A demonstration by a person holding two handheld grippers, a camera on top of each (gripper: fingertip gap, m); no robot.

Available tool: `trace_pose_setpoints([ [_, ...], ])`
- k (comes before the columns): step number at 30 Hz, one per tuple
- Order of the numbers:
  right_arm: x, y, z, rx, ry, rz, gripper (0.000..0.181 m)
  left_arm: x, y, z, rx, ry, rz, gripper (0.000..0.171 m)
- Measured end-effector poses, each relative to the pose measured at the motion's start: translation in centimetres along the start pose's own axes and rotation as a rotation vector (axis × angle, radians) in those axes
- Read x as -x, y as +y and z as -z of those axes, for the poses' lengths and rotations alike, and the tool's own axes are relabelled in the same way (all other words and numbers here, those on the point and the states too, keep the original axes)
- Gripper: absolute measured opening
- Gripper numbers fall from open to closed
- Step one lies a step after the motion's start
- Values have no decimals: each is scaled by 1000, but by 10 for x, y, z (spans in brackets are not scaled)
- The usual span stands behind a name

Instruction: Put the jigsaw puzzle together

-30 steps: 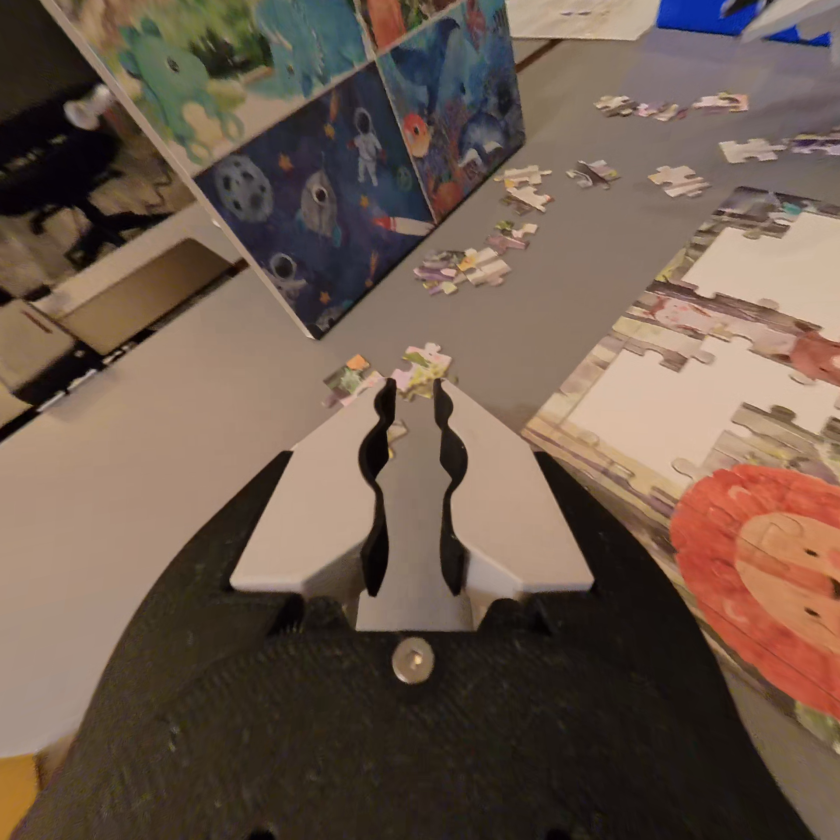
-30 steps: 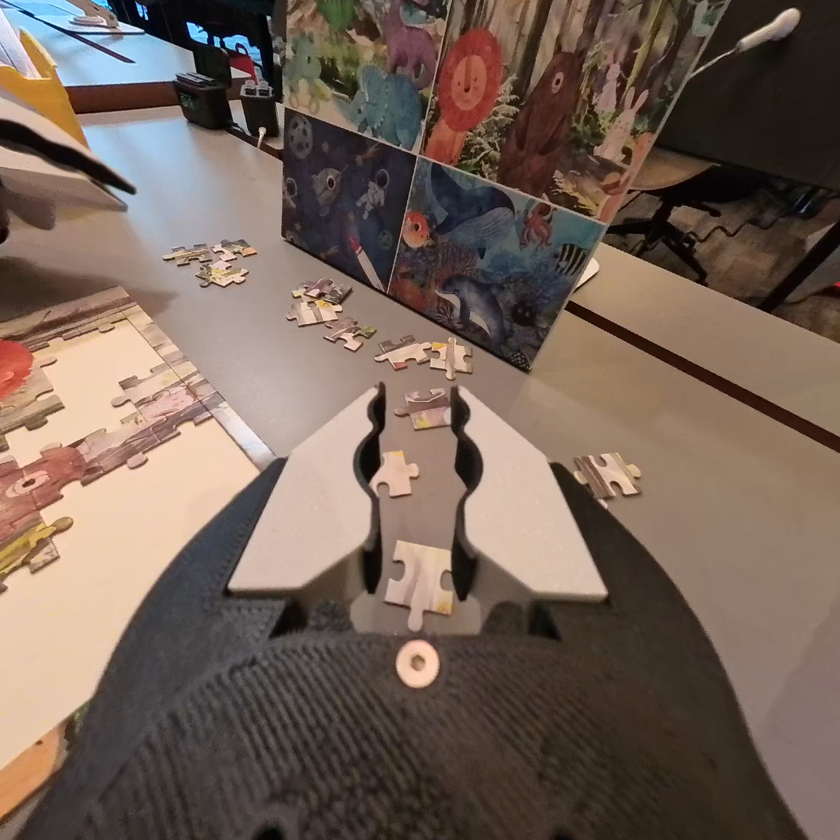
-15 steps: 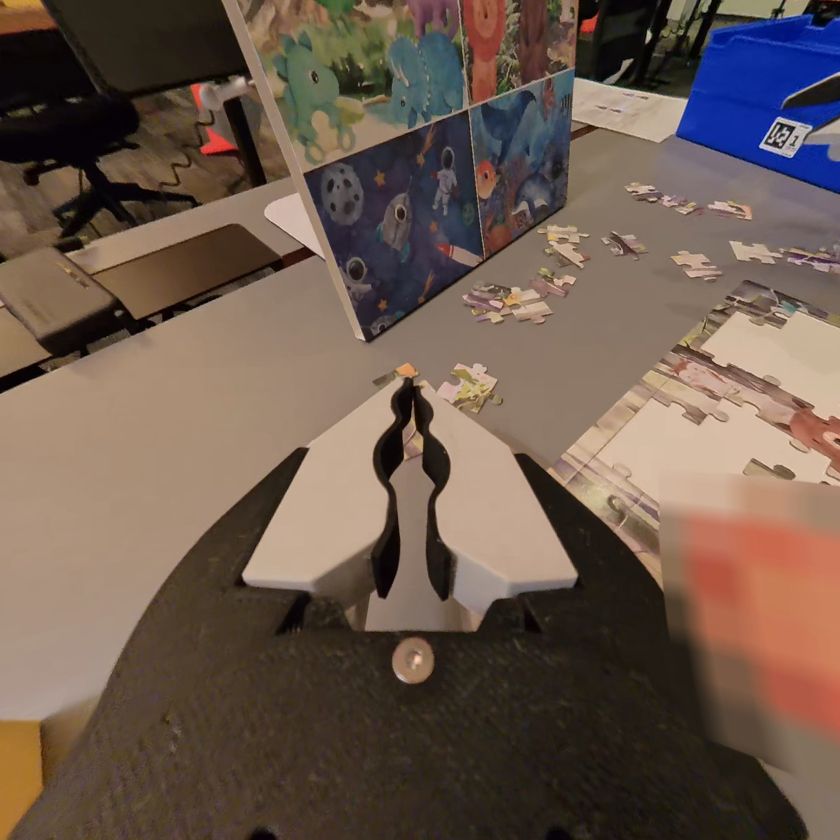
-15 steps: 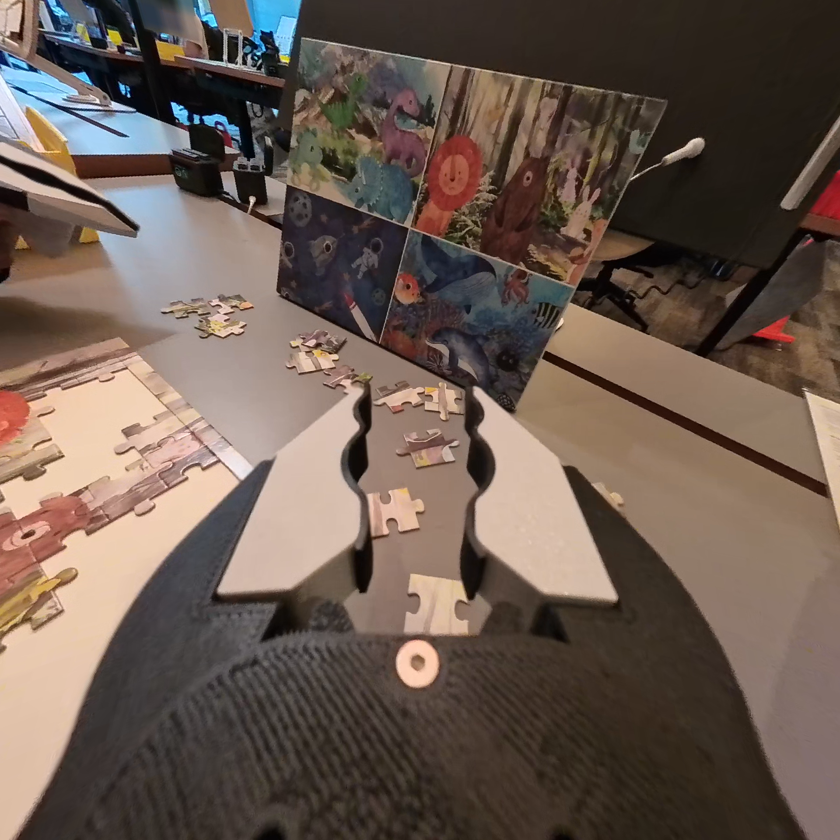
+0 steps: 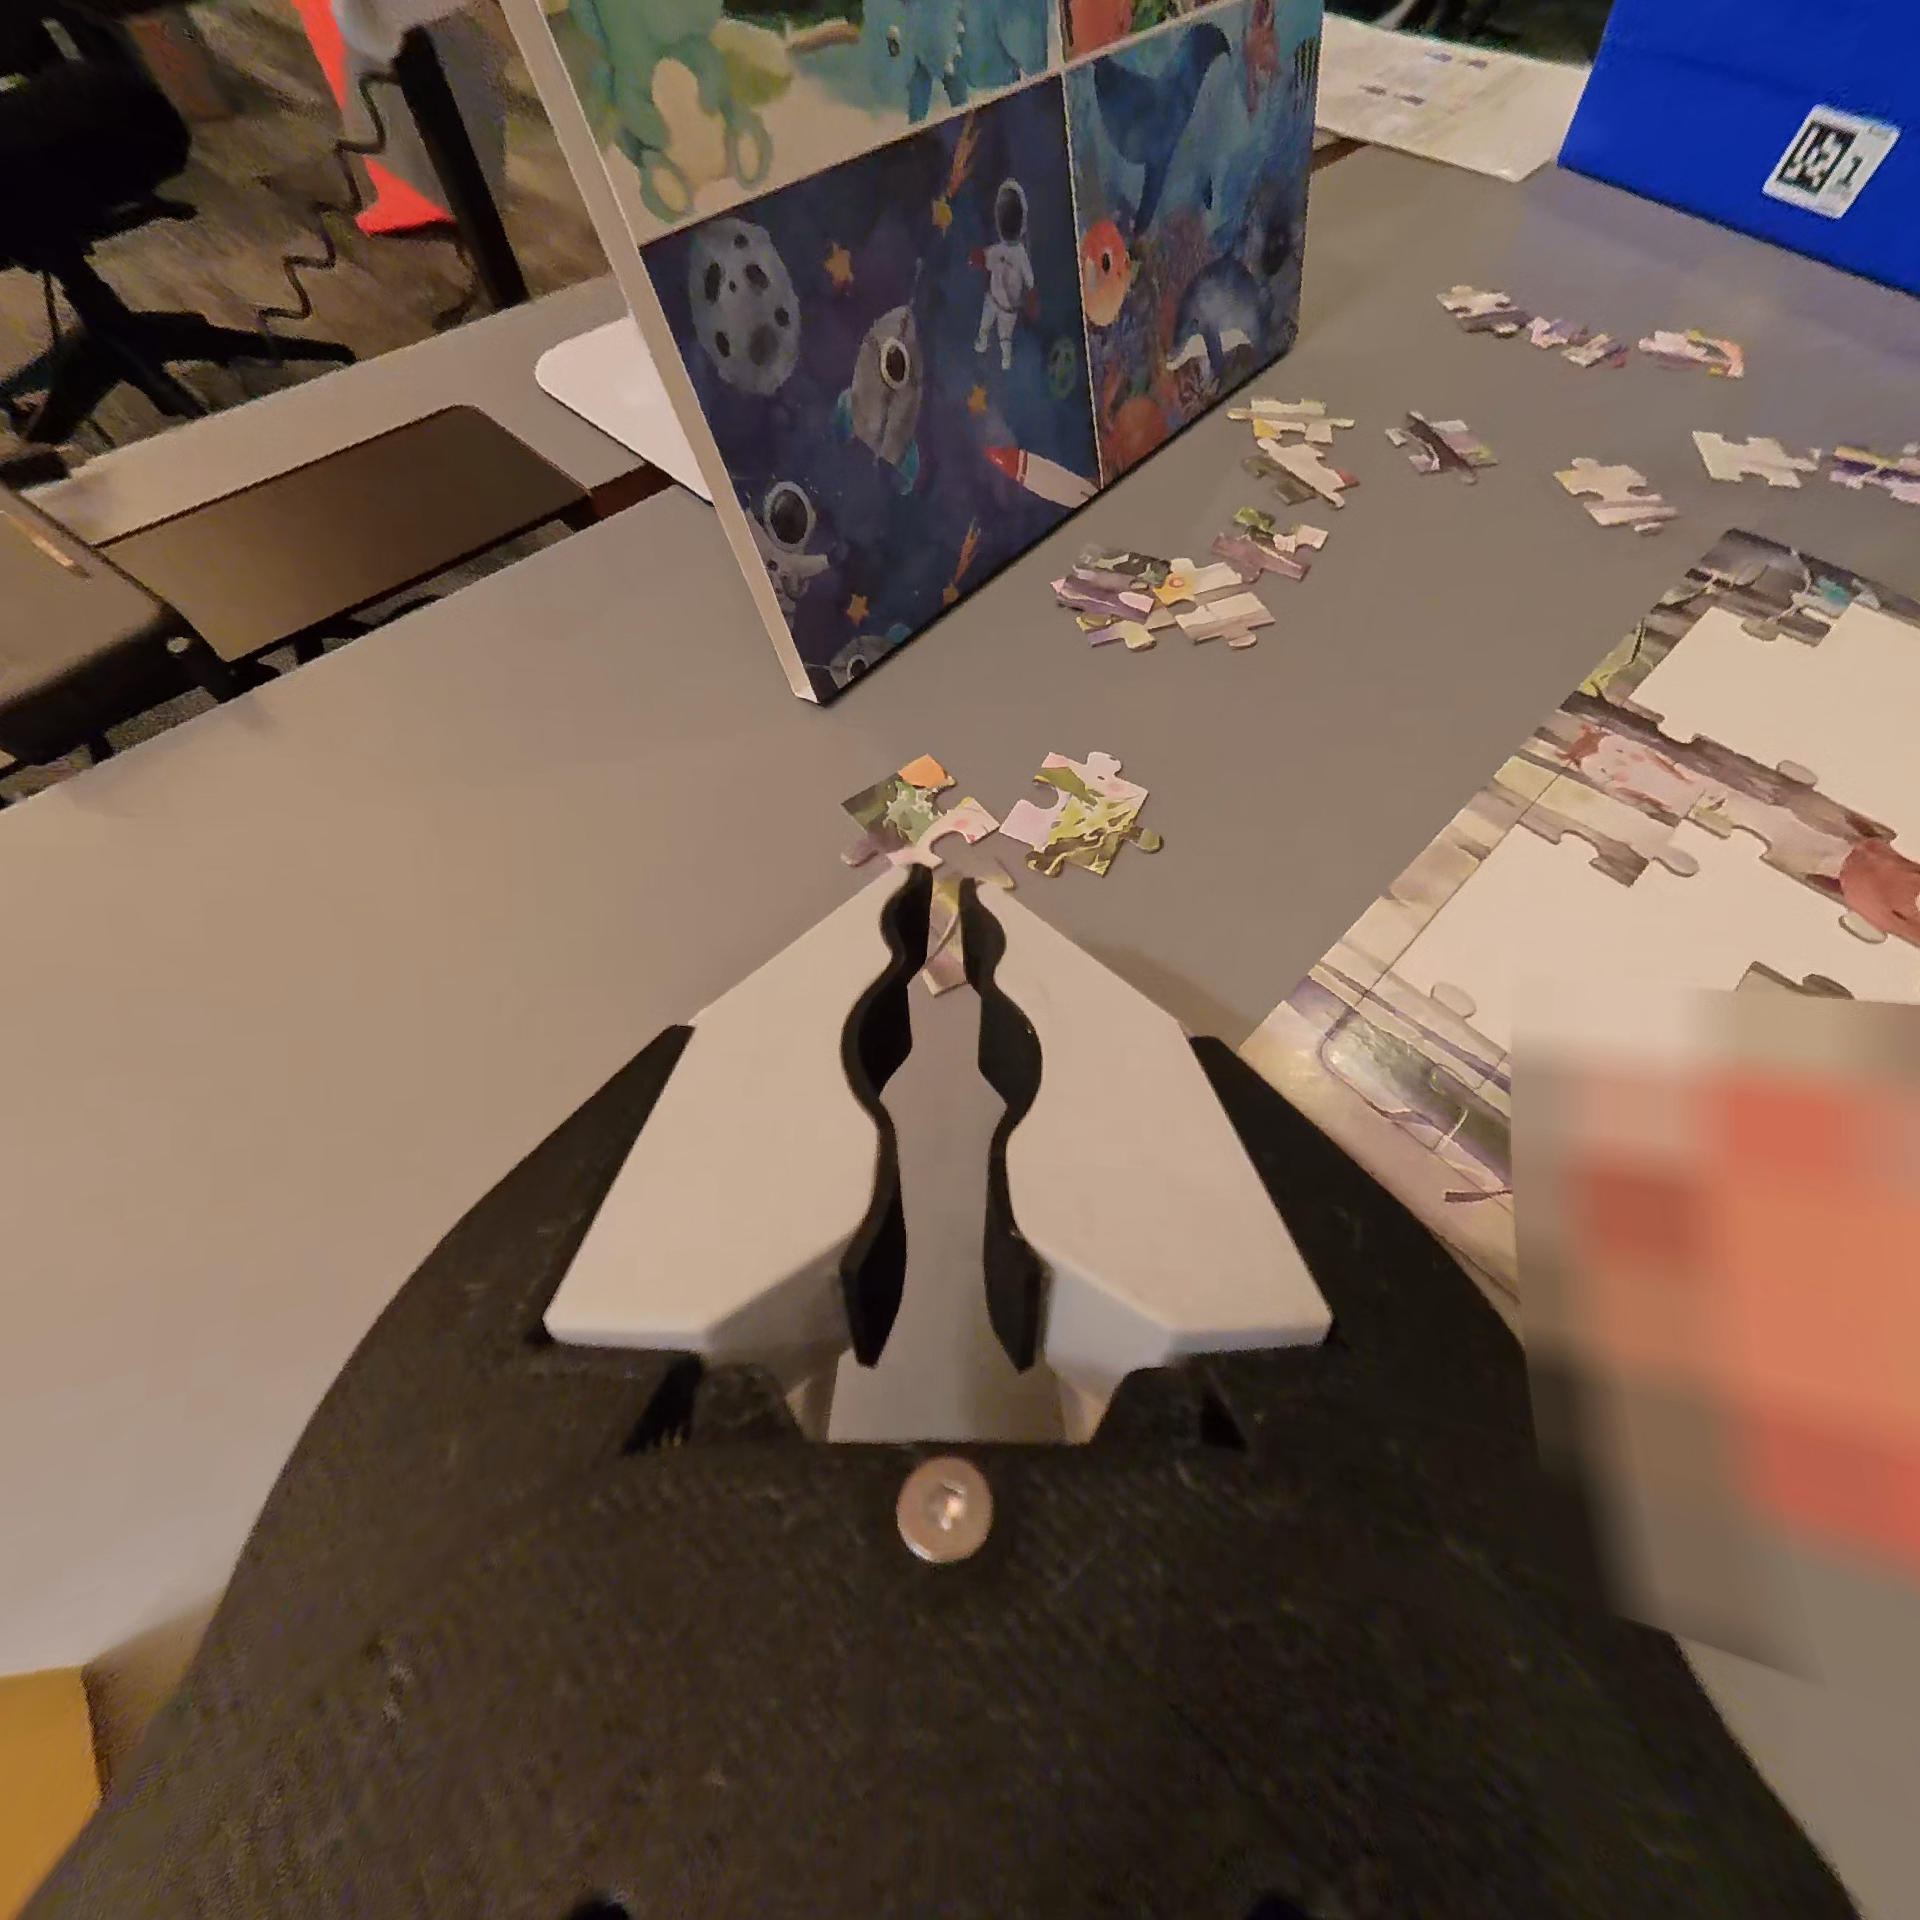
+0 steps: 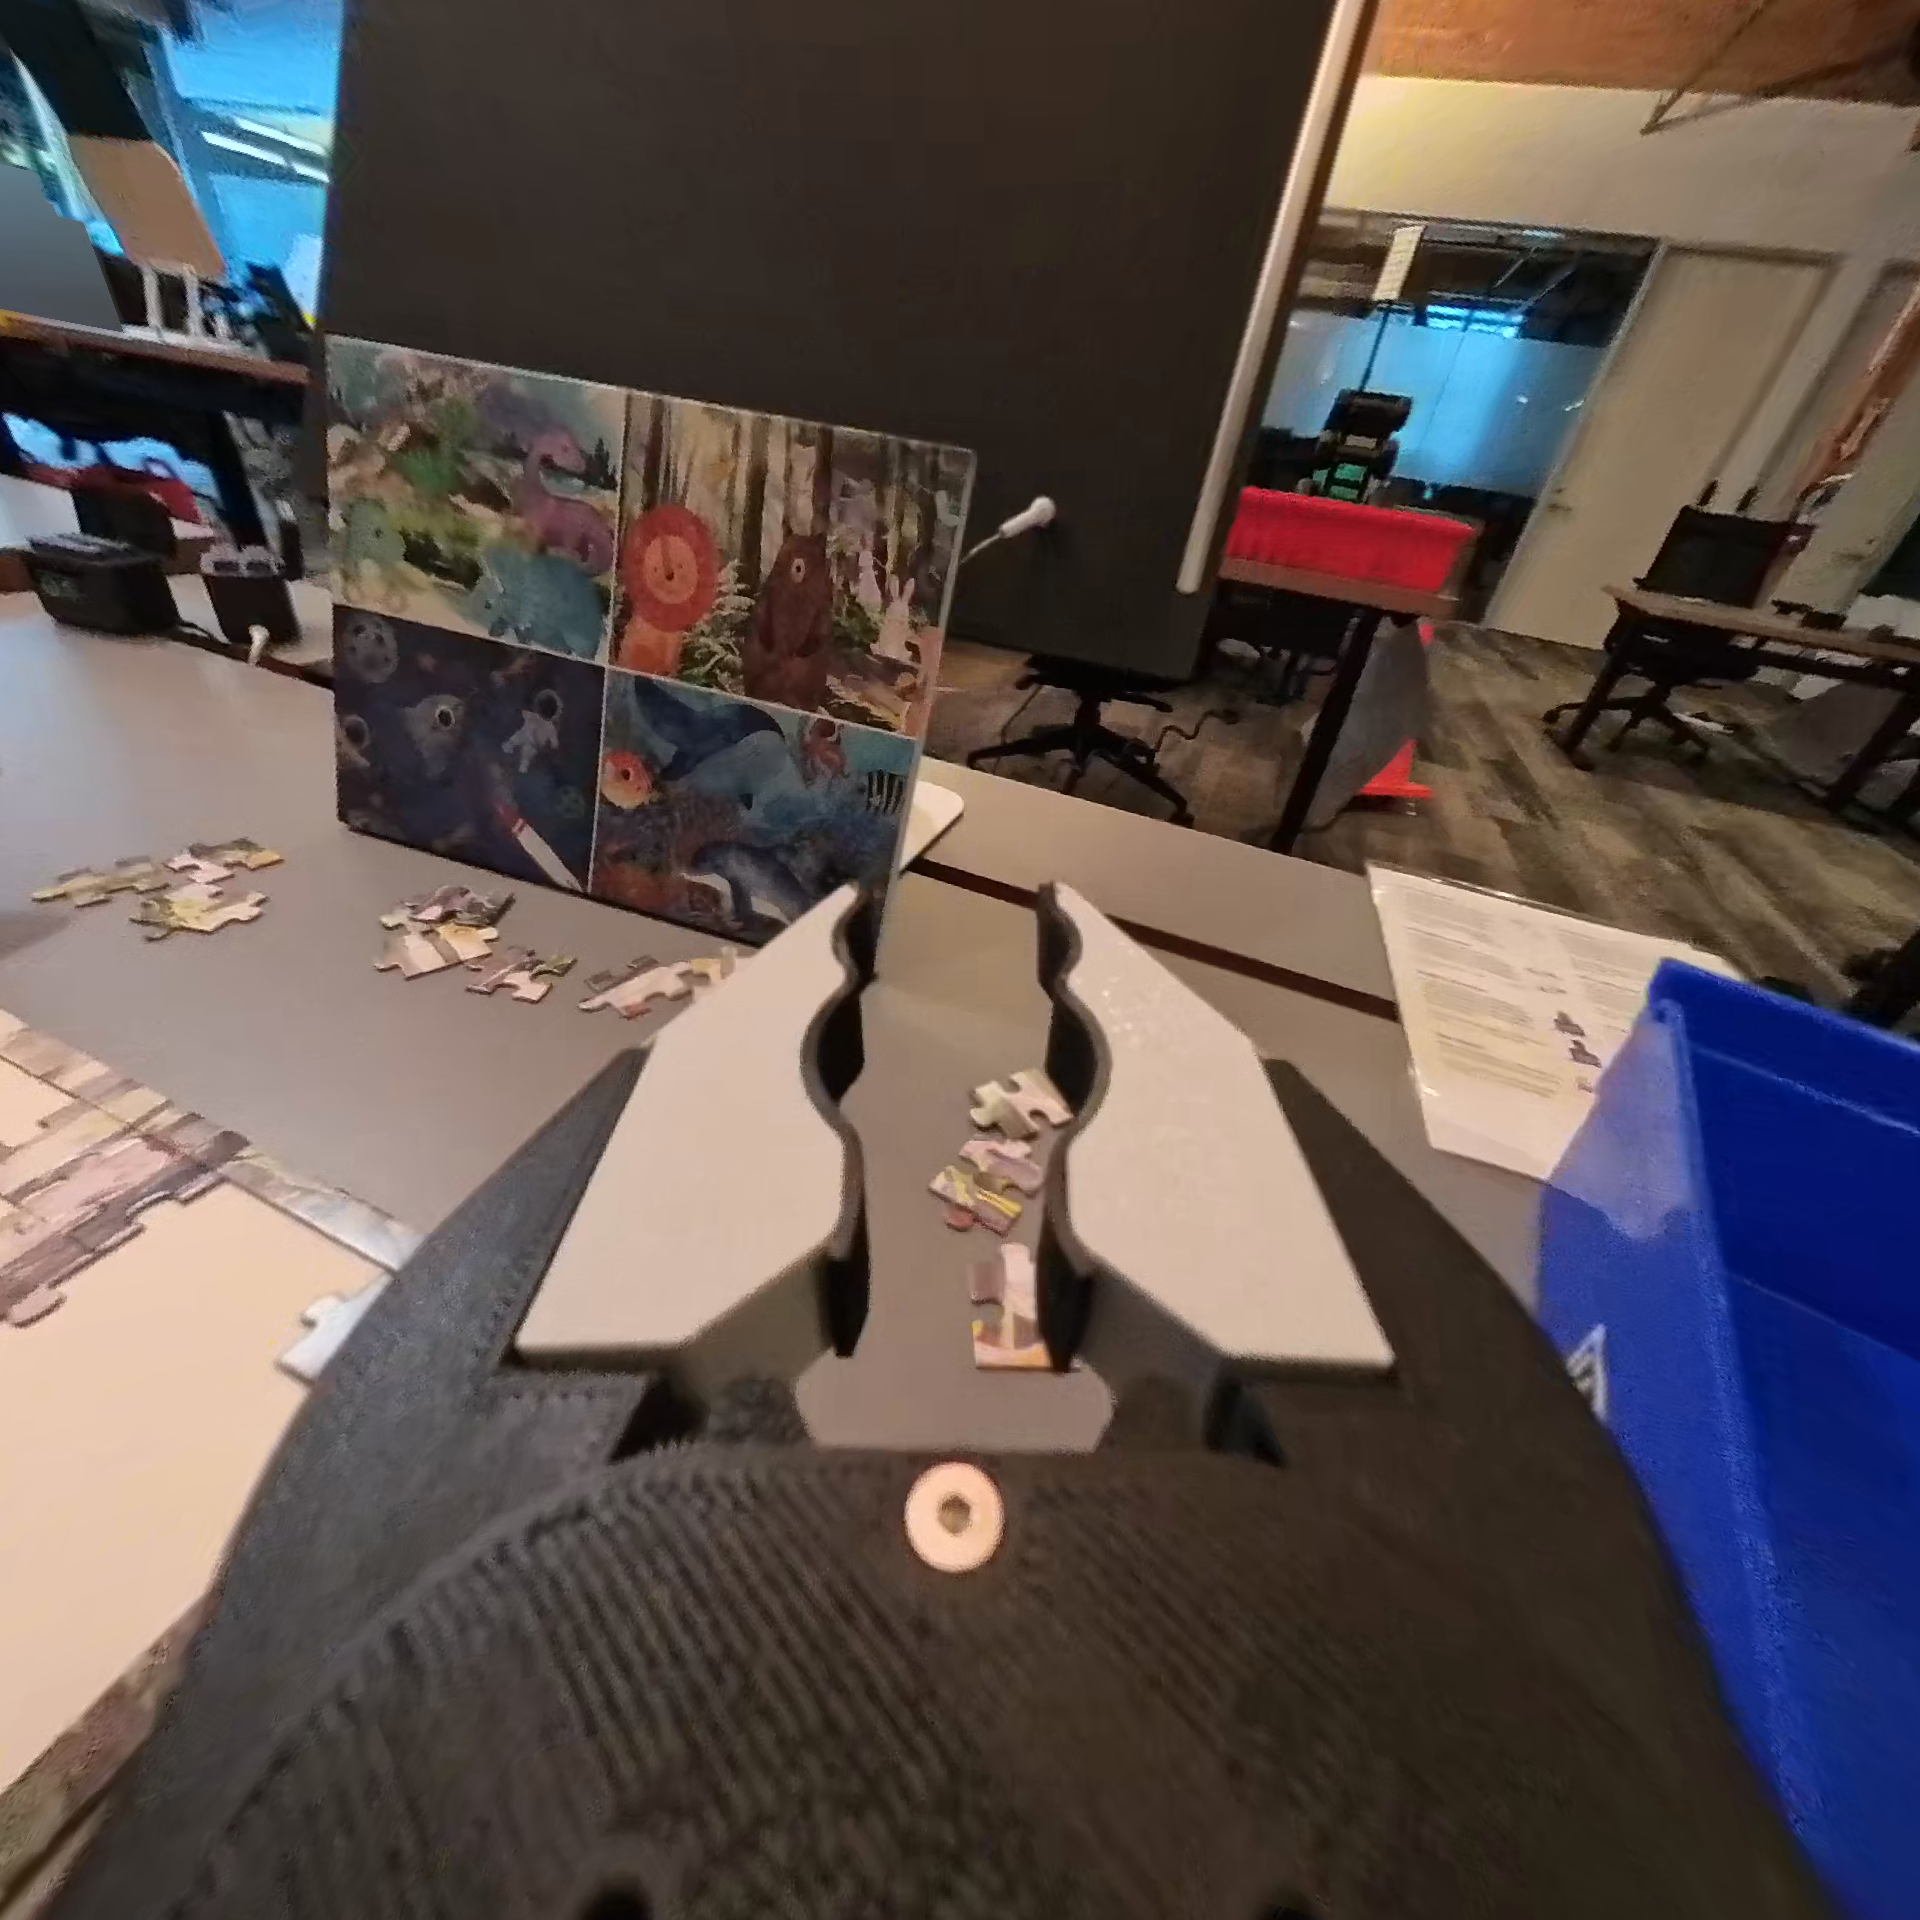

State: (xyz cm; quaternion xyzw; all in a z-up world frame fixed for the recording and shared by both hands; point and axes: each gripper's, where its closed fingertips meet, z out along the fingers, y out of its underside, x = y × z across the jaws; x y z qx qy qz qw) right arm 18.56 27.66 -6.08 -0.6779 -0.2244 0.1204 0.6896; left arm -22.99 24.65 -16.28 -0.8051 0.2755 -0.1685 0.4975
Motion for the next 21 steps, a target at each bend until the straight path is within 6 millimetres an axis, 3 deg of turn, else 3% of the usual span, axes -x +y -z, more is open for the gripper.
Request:
trace_pose_setpoints([
  [5, 1, -6, 5, -46, -90, -156, 29, -3, 9, -7, 49, 15, -6, 4],
  [15, 10, 1, 0, 18, -56, -19, 23, -2, 10, -7, 50, 8, -3, 9],
  [21, 7, -2, 2, -5, -62, -52, 23, -3, 11, -8, 61, 10, -5, 12],
])
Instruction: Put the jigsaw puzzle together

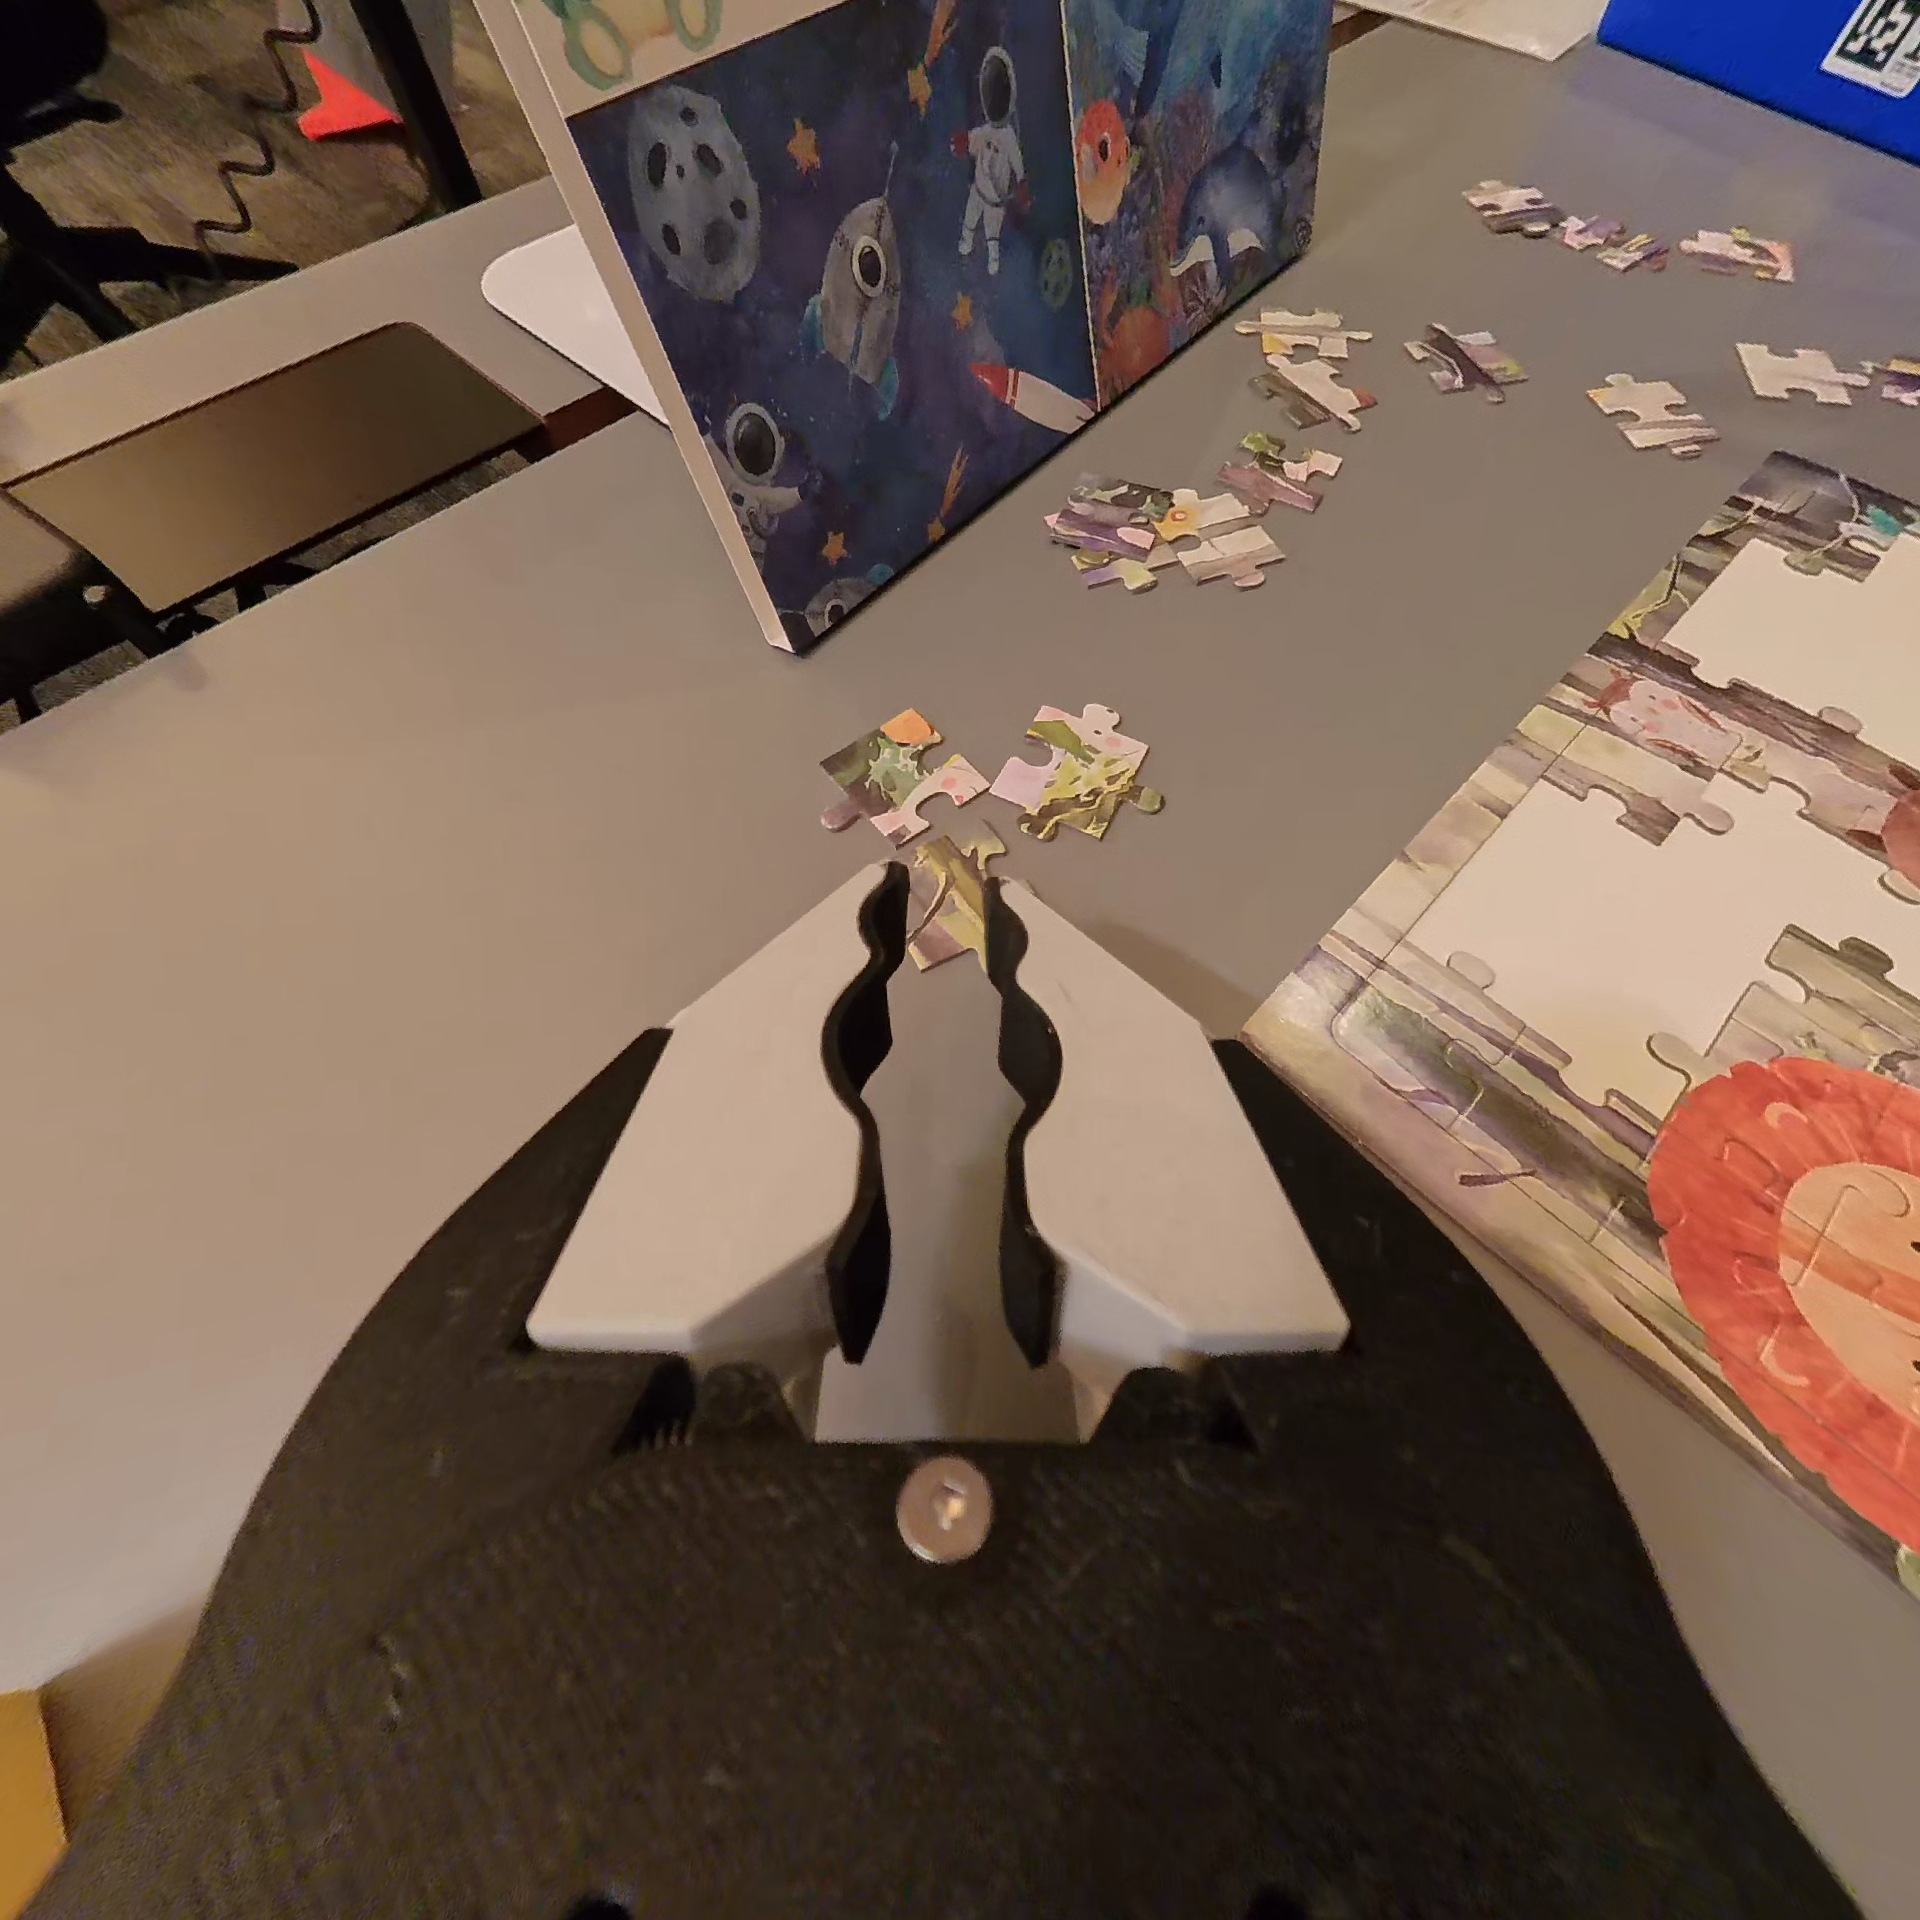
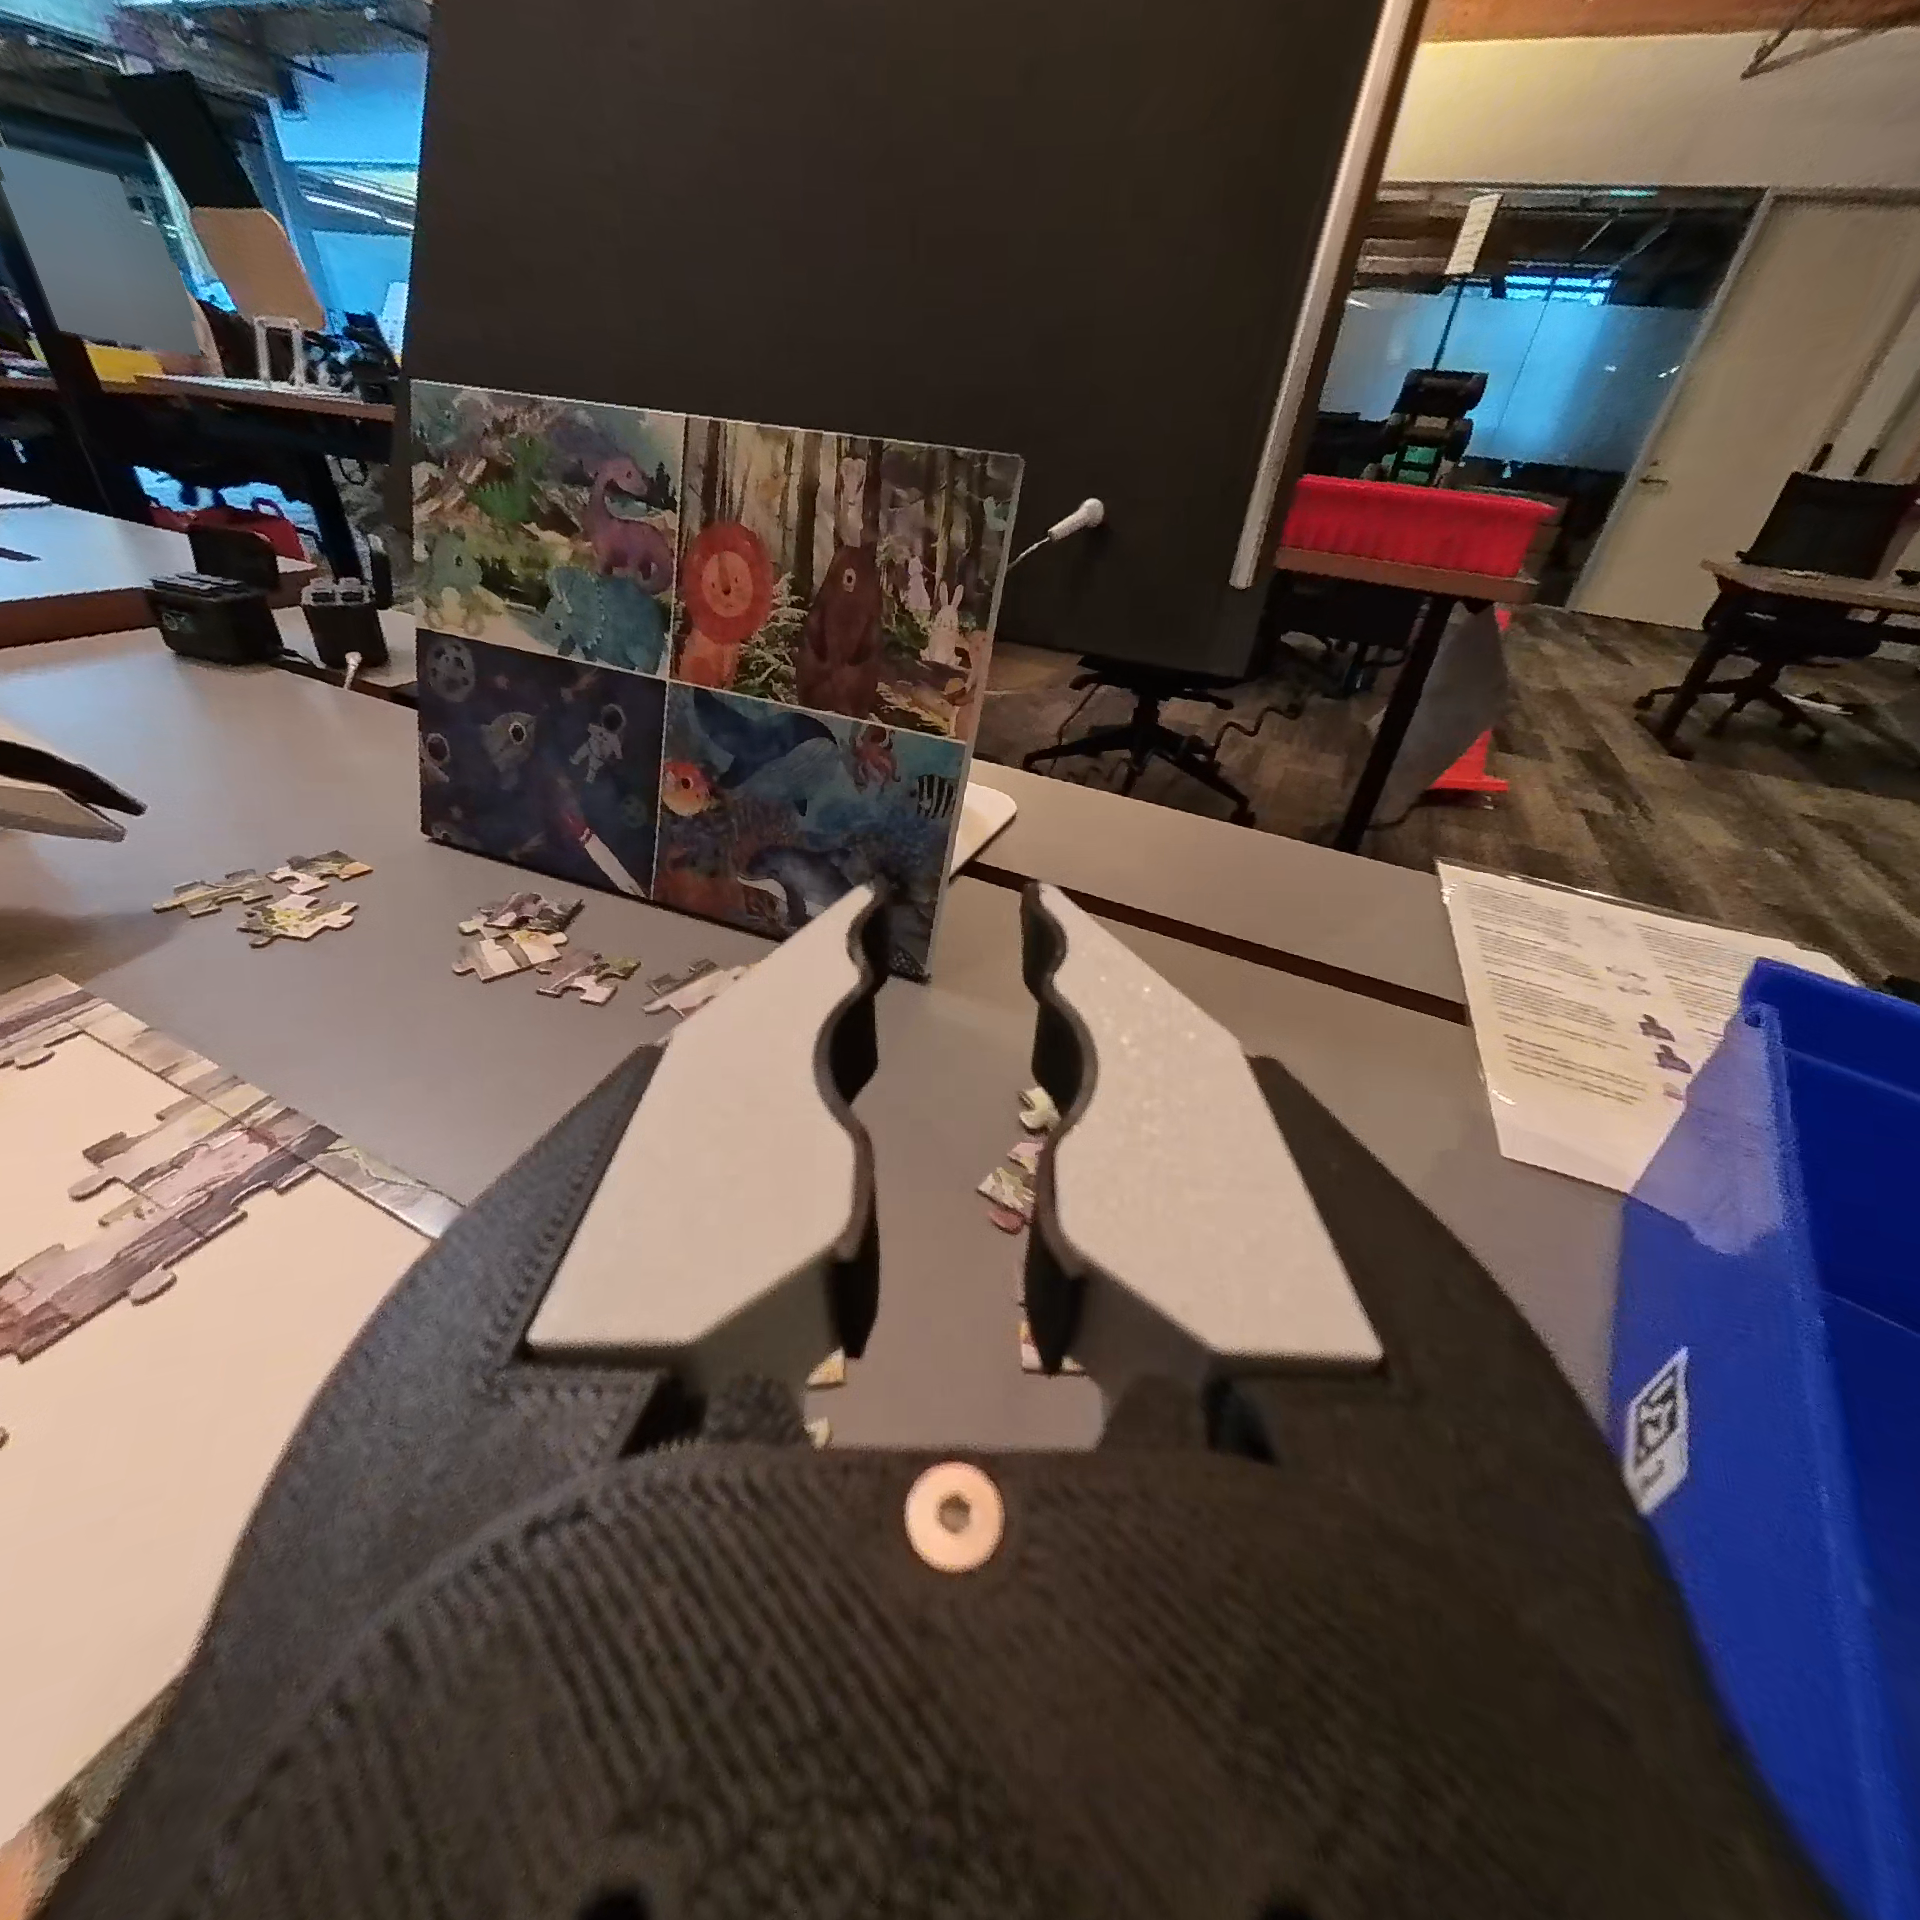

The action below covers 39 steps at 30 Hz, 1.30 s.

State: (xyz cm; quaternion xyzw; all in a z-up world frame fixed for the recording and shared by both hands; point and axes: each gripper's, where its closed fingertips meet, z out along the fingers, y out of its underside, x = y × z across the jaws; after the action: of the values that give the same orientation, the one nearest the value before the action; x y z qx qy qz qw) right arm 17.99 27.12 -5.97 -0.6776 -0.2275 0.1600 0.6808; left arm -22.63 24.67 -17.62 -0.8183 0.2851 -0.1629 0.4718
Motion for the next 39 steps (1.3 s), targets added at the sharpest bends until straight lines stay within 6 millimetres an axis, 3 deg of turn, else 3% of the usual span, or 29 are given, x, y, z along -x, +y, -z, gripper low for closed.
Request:
trace_pose_setpoints([
  [39, 15, 13, -11, 62, -28, 44, 22, -1, 3, -3, 31, -1, -13, 17],
])
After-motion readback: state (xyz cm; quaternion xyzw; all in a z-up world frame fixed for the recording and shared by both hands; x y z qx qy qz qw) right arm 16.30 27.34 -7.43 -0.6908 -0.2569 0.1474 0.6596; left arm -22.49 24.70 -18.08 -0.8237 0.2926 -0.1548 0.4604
